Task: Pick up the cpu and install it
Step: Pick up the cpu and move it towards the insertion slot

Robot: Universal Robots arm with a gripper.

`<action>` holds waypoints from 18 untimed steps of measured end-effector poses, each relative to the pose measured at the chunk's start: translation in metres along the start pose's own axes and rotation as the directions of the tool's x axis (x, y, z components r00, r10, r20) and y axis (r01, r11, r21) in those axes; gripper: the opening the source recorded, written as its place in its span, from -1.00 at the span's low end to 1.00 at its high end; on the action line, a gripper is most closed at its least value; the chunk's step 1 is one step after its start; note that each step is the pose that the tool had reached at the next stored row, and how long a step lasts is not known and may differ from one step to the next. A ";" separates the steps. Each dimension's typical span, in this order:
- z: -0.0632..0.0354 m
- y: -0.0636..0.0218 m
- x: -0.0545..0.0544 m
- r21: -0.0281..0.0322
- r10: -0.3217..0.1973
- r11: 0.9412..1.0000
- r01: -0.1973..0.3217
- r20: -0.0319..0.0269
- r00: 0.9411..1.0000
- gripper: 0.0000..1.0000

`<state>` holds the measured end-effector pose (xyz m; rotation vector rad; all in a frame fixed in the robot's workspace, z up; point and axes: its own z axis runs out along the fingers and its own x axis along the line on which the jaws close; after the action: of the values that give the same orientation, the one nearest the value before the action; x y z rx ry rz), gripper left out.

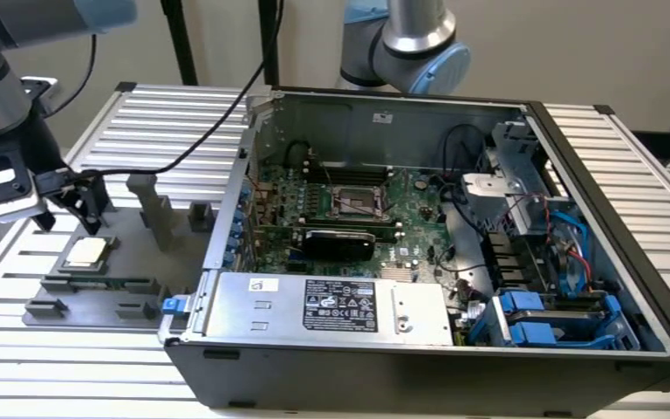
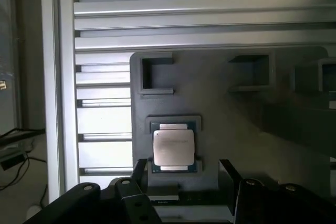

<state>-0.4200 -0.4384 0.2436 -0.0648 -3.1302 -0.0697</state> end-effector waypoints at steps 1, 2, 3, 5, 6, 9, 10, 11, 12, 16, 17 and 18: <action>0.0018 -0.0001 0.000 0.000 0.000 1.000 0.000 0.000 1.000 0.30; 0.0036 -0.0002 0.000 0.000 0.000 1.000 0.000 0.000 1.000 0.30; 0.0055 -0.0003 0.000 0.000 0.000 1.000 0.000 0.000 1.000 0.30; 0.0090 -0.0004 0.000 0.000 0.000 1.000 0.000 0.000 1.000 0.30; 0.0110 -0.0005 0.000 0.000 0.000 1.000 0.000 0.000 1.000 0.30; 0.0164 -0.0008 0.000 0.000 0.000 1.000 0.000 0.000 1.000 0.30; 0.0182 -0.0009 0.000 0.000 0.000 1.000 0.000 0.000 1.000 0.30; 0.0200 -0.0009 0.000 0.000 0.000 1.000 0.000 0.000 1.000 0.30; 0.0218 -0.0010 0.000 0.000 0.000 1.000 0.000 0.000 1.000 0.30; 0.0291 -0.0013 0.000 0.000 0.000 1.000 0.000 0.000 1.000 0.30; 0.0309 -0.0014 0.000 0.000 0.000 1.000 0.000 0.000 1.000 0.30; 0.0327 -0.0015 0.000 0.000 0.000 1.000 0.000 0.000 1.000 0.30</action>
<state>-0.4200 -0.4384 0.2108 -0.0647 -3.1302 -0.0698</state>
